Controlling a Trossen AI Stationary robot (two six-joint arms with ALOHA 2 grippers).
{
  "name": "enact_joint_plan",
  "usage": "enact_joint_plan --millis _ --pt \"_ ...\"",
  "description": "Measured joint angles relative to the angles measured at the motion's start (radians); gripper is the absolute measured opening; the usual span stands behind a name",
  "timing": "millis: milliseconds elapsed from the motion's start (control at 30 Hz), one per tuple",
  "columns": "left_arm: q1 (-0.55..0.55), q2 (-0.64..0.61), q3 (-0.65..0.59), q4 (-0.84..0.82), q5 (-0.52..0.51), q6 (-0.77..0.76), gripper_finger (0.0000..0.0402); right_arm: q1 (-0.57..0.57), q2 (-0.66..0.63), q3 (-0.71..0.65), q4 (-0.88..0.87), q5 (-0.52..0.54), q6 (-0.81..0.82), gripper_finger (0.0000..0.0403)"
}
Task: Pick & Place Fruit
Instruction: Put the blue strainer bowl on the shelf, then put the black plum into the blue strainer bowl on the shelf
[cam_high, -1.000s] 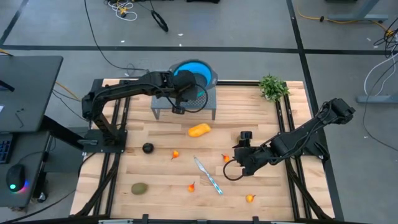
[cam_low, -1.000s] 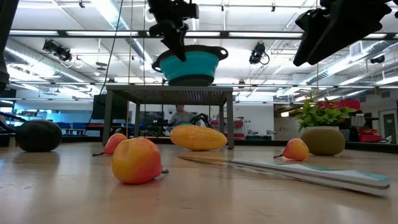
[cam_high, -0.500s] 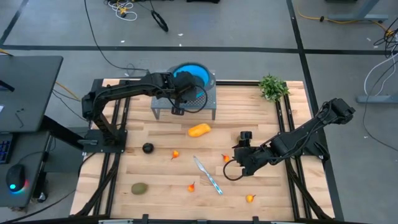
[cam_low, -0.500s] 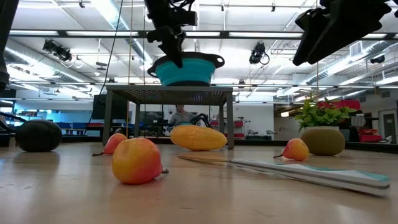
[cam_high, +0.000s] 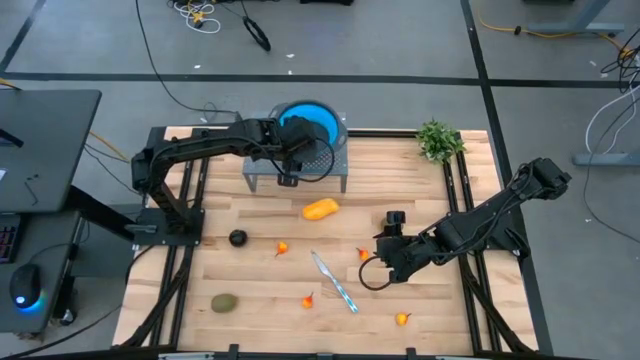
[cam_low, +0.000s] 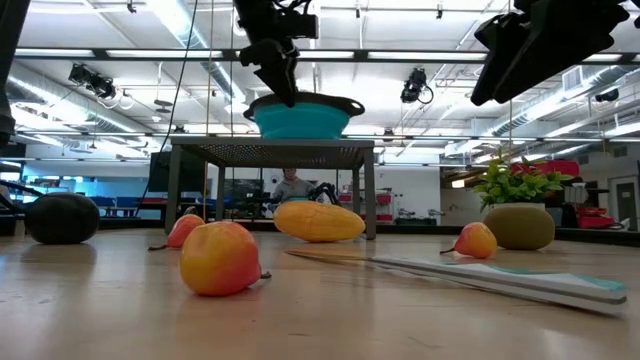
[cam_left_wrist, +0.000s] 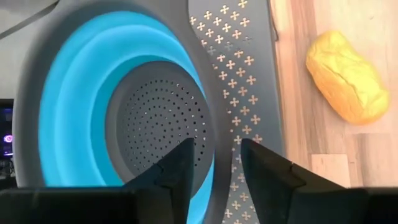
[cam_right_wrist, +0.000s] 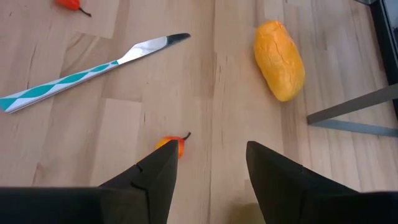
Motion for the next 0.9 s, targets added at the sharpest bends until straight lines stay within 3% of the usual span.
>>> enact_joint_plan --millis 500,767,900 --pt "-0.047 -0.059 0.0 -0.001 -0.007 -0.035 0.016 0.0 0.0 0.0 0.011 0.0 -0.007 0.0199" --pt "-0.122 -0.097 0.001 -0.005 -0.079 -0.141 0.0164 0.0 0.0 0.0 0.044 0.0 -0.018 0.0199" --pt "-0.172 -0.103 0.001 -0.015 -0.041 -0.234 0.016 0.0 0.0 0.0 0.088 0.001 -0.029 0.0199"
